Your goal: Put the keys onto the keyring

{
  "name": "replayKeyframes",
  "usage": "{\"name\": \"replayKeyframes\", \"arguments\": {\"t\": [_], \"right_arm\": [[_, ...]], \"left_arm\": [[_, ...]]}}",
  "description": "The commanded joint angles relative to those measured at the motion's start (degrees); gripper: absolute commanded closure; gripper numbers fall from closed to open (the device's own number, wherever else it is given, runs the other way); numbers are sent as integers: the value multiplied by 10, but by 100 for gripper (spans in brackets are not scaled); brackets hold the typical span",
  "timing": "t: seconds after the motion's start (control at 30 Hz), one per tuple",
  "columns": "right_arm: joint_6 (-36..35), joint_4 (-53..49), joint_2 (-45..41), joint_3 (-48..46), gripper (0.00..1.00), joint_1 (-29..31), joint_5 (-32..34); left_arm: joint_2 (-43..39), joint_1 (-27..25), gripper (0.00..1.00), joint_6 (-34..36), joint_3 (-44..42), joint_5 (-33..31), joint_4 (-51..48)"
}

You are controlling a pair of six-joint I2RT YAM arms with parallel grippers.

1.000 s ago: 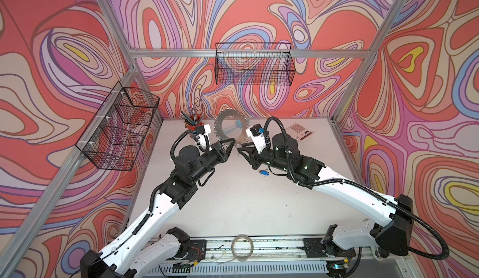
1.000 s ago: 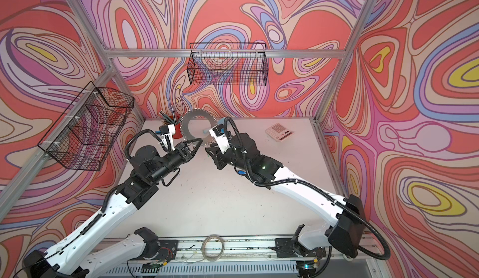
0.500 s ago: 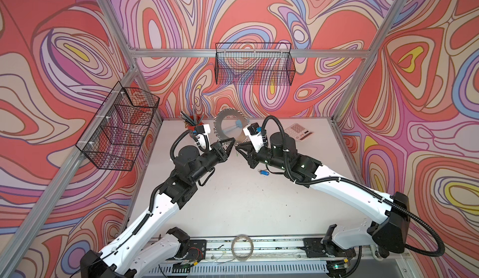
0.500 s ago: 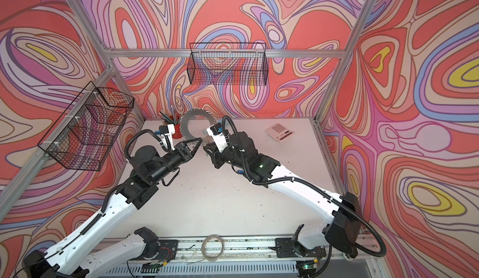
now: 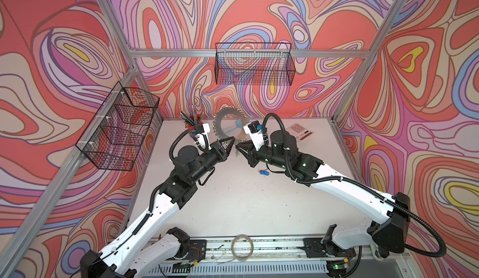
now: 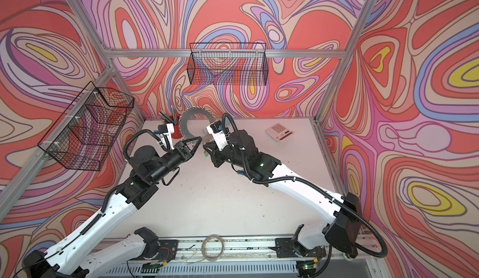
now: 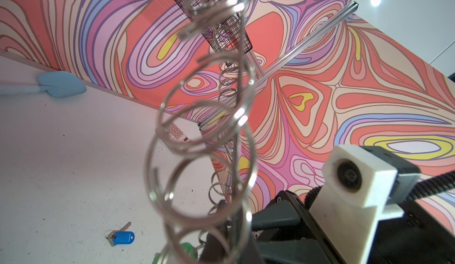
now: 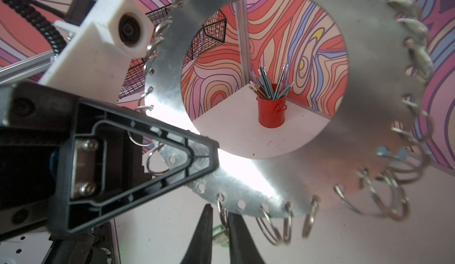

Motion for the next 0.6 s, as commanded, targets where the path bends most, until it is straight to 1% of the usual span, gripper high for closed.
{"name": "replayKeyframes", "arguments": {"t": [0.0, 0.13, 0.33, 0.57], "right_arm": [[7, 11, 4, 25, 85, -2, 28], [11, 15, 7, 28, 88, -2, 27], [13, 19, 9, 34, 100, -2, 3], [34, -6, 4, 38, 100, -3, -7]], "left_arm": [[0, -5, 100, -1, 10, 22, 7], [-1, -5, 100, -1, 10, 23, 7], [1, -5, 100, -3, 8, 24, 4], [-1, -5, 100, 9, 7, 17, -20]]}}
